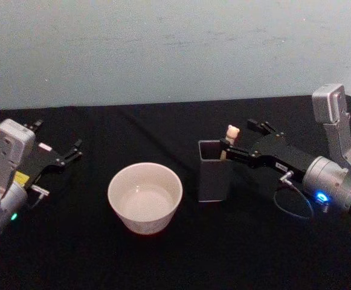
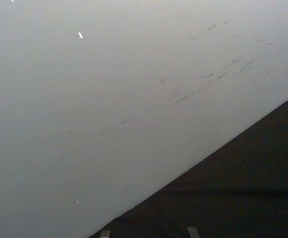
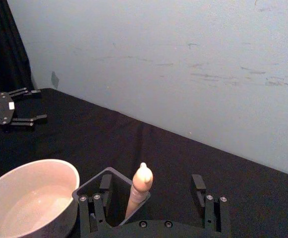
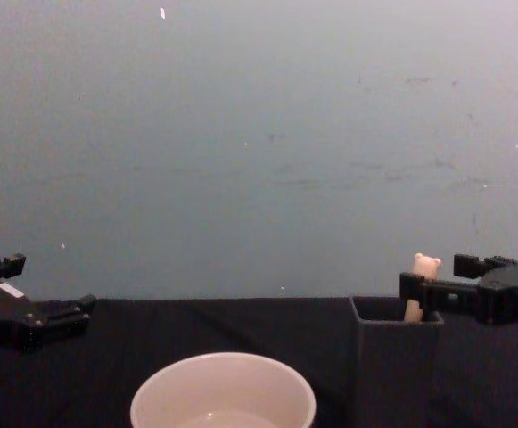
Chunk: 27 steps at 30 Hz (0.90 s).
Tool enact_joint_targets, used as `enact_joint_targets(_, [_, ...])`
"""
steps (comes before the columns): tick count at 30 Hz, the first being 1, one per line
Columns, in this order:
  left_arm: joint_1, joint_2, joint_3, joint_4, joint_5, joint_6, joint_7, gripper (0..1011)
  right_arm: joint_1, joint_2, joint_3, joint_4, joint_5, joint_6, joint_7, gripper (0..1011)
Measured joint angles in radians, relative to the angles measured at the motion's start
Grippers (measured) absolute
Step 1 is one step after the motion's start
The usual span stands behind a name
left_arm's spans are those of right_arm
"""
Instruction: Pick up the stirring spoon with one hand, stir inside the cup, then place it back in its original position.
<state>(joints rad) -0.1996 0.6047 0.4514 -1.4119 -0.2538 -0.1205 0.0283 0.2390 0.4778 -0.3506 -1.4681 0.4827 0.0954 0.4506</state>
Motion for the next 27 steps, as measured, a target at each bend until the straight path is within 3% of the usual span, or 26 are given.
enact_joint_targets(11, [0.000, 0.000, 0.000, 0.000, 0.000, 0.000, 0.000, 1002, -0.001, 0.000, 0.000, -0.001, -0.002, -0.002, -0.001, 992])
enact_joint_targets(27, [0.000, 0.000, 0.000, 0.000, 0.000, 0.000, 0.000, 1001, -0.001, 0.000, 0.000, -0.002, -0.004, -0.004, -0.002, 572])
